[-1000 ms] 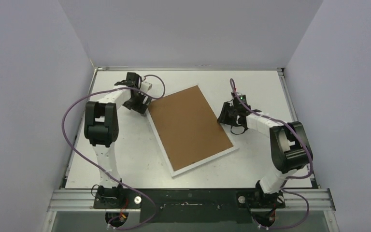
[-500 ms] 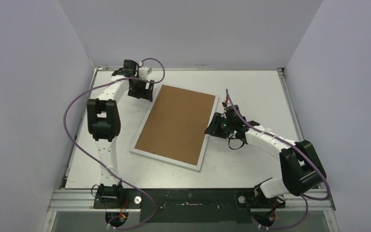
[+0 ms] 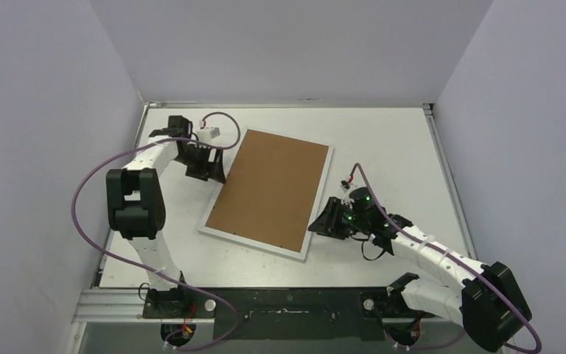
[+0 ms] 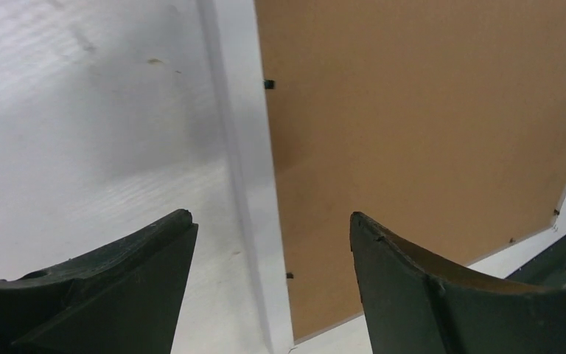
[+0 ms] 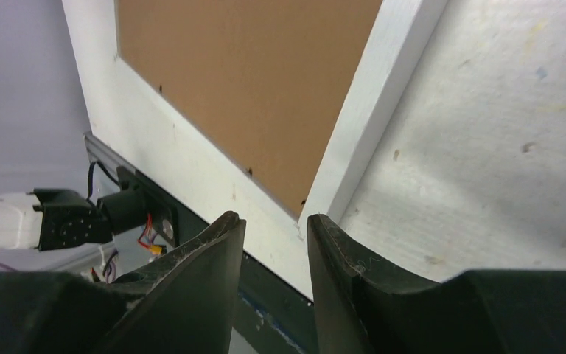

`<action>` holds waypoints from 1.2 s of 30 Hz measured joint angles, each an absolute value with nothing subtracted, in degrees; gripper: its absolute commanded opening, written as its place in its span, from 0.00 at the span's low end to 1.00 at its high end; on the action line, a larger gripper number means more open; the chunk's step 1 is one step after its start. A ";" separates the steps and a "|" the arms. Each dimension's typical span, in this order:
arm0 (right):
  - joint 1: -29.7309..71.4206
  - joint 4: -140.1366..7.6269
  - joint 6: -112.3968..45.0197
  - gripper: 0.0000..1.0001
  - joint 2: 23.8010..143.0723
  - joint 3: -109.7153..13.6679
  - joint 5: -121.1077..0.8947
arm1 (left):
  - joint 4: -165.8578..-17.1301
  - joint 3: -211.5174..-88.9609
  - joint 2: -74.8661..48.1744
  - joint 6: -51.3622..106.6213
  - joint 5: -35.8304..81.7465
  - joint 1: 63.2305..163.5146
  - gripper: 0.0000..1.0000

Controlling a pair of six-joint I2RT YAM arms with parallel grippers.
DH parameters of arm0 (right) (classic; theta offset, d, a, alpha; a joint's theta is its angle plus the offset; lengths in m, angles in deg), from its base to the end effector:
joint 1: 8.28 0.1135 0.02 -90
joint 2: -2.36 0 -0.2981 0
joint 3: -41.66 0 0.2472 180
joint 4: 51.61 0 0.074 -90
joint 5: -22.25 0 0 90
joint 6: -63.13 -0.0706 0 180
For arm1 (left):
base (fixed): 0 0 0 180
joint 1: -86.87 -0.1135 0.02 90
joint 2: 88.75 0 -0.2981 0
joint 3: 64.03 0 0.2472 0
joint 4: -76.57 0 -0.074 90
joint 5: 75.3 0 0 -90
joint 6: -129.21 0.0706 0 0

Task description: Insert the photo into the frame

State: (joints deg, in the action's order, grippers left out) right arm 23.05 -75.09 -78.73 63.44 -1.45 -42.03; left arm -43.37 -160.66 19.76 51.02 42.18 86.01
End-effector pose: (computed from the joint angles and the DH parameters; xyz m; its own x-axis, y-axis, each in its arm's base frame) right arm 0.1670 0.1375 0.2071 -0.9362 0.2597 -0.2370 -0.0162 0.6415 0.7669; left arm 0.3993 -0.0266 0.2154 -0.9040 0.1680 -0.3932 0.3215 0.8733 -0.3660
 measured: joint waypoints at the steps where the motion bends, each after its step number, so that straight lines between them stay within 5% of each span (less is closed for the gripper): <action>1: 24.12 -75.11 -79.39 0.38 63.41 -0.95 -41.77 | -43.41 -159.94 20.08 51.02 42.62 86.82 0.73; 16: 33.08 -61.41 -88.11 0.36 70.95 6.55 -40.00 | -45.47 -154.27 22.25 52.16 43.60 88.59 0.61; 36: 33.06 -51.46 -90.75 0.35 77.03 6.92 -38.16 | -45.56 -153.64 23.04 53.65 44.87 88.59 0.57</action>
State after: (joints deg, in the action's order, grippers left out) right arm 33.06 -51.46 -90.75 77.03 6.92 -38.16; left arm -45.56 -153.64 23.04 53.65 44.87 88.59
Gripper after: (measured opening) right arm 0.347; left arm 0.581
